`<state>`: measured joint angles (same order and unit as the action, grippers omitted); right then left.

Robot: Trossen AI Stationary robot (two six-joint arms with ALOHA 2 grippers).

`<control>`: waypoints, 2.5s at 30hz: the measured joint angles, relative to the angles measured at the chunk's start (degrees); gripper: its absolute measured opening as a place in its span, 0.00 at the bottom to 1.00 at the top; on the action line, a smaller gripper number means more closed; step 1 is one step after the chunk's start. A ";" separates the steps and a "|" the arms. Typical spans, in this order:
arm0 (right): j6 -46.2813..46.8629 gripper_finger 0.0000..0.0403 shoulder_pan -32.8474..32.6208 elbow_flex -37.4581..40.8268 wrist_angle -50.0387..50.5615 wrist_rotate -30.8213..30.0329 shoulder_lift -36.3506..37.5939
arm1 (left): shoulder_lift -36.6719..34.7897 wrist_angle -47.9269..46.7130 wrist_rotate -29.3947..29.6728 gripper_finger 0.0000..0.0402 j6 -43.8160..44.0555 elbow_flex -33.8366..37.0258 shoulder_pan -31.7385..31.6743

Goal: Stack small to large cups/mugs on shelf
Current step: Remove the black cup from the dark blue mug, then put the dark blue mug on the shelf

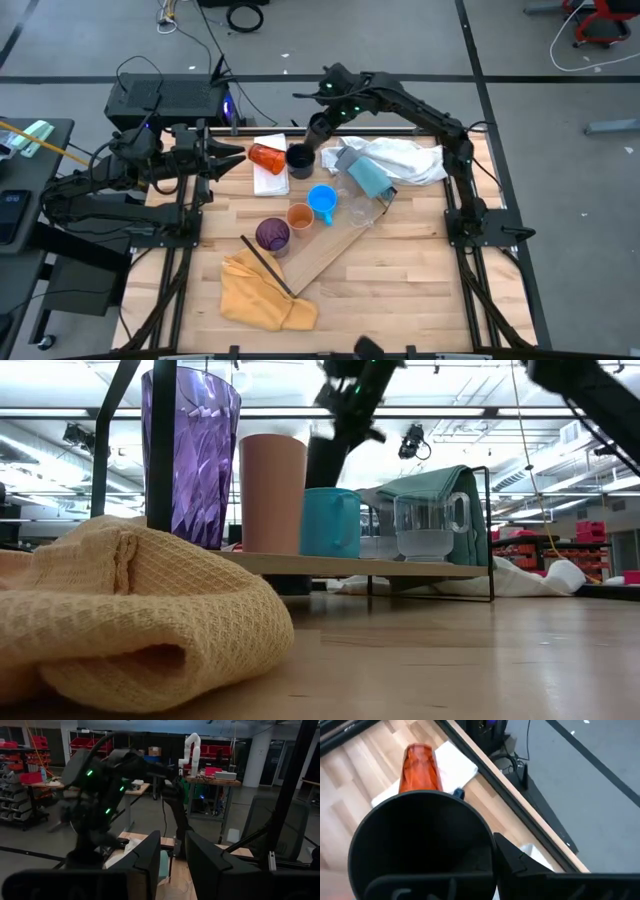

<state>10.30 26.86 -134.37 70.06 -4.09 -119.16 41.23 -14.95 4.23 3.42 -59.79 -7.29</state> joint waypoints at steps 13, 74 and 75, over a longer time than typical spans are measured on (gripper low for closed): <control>-0.74 0.00 -22.15 1.19 20.30 1.40 19.77 | -0.02 0.05 0.00 0.24 -1.23 0.00 0.00; 38.80 0.36 -50.72 55.61 0.07 -1.03 30.81 | -0.02 0.53 0.02 0.25 -1.27 0.00 0.00; 37.58 0.36 -50.25 53.71 0.56 -1.49 30.81 | 0.00 0.51 0.00 0.25 -1.28 0.00 0.00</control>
<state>47.87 -23.39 -80.66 70.62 -5.57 -88.36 41.23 -14.43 4.23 2.14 -59.79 -7.29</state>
